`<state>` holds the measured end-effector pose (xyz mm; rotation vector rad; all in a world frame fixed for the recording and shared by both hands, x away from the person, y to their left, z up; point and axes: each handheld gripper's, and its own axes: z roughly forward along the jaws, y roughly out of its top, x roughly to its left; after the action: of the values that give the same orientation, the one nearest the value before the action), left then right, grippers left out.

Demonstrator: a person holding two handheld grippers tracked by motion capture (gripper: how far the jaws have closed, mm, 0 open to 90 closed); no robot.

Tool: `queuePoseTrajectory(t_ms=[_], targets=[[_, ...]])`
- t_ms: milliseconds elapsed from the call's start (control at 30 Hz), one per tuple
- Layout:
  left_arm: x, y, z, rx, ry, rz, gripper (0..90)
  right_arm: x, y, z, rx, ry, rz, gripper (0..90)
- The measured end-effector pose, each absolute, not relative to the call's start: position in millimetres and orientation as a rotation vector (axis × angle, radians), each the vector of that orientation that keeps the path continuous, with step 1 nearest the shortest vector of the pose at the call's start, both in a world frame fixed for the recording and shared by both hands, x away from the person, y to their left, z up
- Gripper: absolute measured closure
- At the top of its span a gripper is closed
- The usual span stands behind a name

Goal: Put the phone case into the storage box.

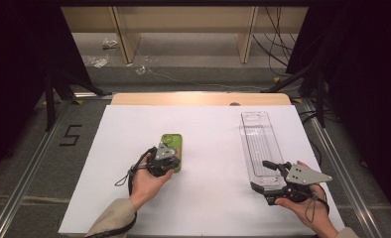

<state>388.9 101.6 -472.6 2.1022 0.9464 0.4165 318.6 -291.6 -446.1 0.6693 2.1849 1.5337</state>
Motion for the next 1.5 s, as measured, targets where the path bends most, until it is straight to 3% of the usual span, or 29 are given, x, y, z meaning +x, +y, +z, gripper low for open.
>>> queuePoseTrajectory(t_ms=[700,1500], targets=[[403.2,78.2,-486.4,2.219,0.936,0.399,89.8,318.4,-292.4,-446.1,0.67,2.186,1.539,19.0],[401.2,112.1,-485.9,2.239,1.026,0.392,89.7,318.6,-292.7,-446.4,0.675,2.187,1.54,19.5]])
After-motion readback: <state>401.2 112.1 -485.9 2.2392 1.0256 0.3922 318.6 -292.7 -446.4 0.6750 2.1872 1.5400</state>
